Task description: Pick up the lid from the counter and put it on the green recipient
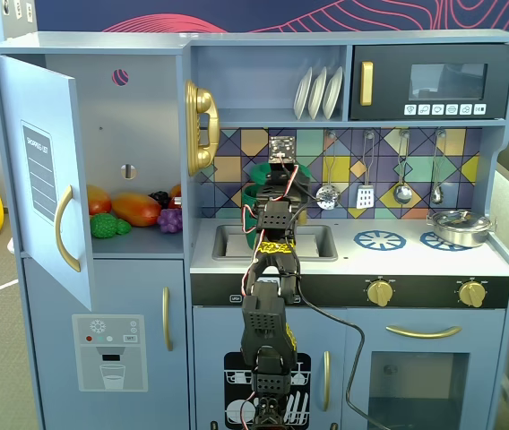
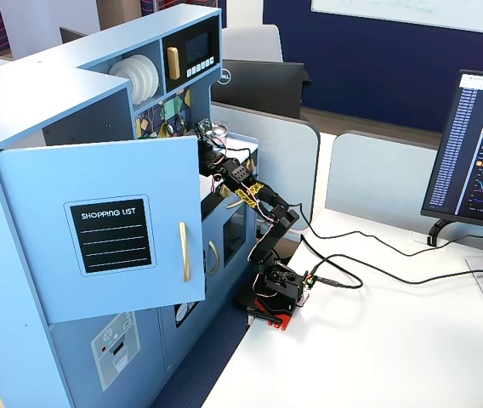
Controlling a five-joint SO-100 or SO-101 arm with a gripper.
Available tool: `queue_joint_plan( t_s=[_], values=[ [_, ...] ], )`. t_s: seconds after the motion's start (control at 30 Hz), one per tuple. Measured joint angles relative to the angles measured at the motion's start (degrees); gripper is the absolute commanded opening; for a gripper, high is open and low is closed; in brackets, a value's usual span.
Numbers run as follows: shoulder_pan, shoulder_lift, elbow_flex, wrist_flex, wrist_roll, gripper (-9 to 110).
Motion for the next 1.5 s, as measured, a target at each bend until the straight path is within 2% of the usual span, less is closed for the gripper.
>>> queue_joint_plan(
  t_s=[0.2,1.5],
  values=[
    [-2.55,0.0,0.0,0.0,-0.88,0],
    [-2.72,-4.13,1.14,0.0,-3.52,0]
  ],
)
